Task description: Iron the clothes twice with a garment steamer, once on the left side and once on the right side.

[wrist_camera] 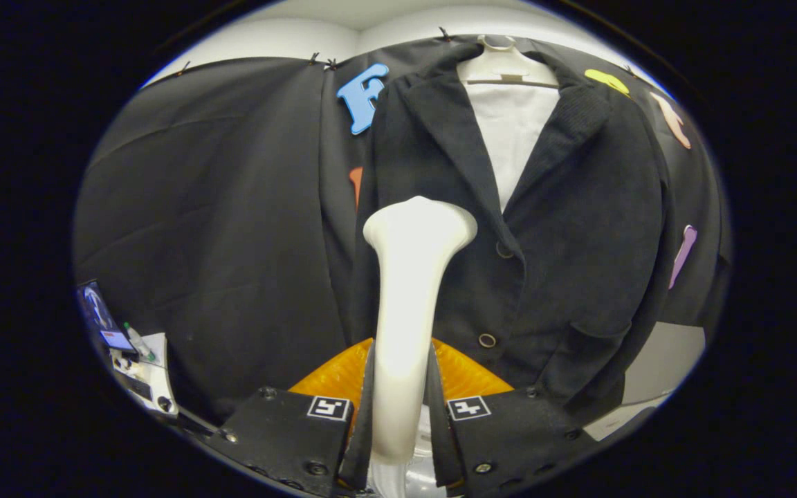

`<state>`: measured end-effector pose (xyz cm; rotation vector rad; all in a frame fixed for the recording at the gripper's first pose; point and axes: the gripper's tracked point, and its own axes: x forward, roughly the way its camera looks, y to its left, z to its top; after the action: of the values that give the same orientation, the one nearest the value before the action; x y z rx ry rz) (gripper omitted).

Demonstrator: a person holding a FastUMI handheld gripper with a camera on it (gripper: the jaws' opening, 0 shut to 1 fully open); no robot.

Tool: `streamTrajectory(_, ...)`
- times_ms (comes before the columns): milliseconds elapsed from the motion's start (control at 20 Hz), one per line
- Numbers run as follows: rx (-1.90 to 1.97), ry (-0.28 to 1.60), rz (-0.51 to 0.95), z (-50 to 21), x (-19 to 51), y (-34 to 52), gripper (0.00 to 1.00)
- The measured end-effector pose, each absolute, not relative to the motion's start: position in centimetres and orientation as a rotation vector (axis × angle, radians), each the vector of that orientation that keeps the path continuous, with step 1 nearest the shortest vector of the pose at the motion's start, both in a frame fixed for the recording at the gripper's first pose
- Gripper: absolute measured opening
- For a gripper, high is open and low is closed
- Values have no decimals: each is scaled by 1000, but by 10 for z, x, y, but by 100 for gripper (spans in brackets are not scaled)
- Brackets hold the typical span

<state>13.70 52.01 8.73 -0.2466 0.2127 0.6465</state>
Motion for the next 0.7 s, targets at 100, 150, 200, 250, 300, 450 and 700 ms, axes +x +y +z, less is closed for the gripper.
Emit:
streamTrajectory(100,-249,226,644,78,138,519,38)
streamTrajectory(150,-254,231,642,74,139,518,38)
streamTrajectory(200,-255,237,639,70,139,518,38)
streamTrajectory(250,-255,243,638,67,140,517,38)
streamTrajectory(300,-256,250,636,62,140,517,38)
streamTrajectory(450,-258,270,635,51,146,517,38)
streamTrajectory(700,-272,306,636,29,149,518,38)
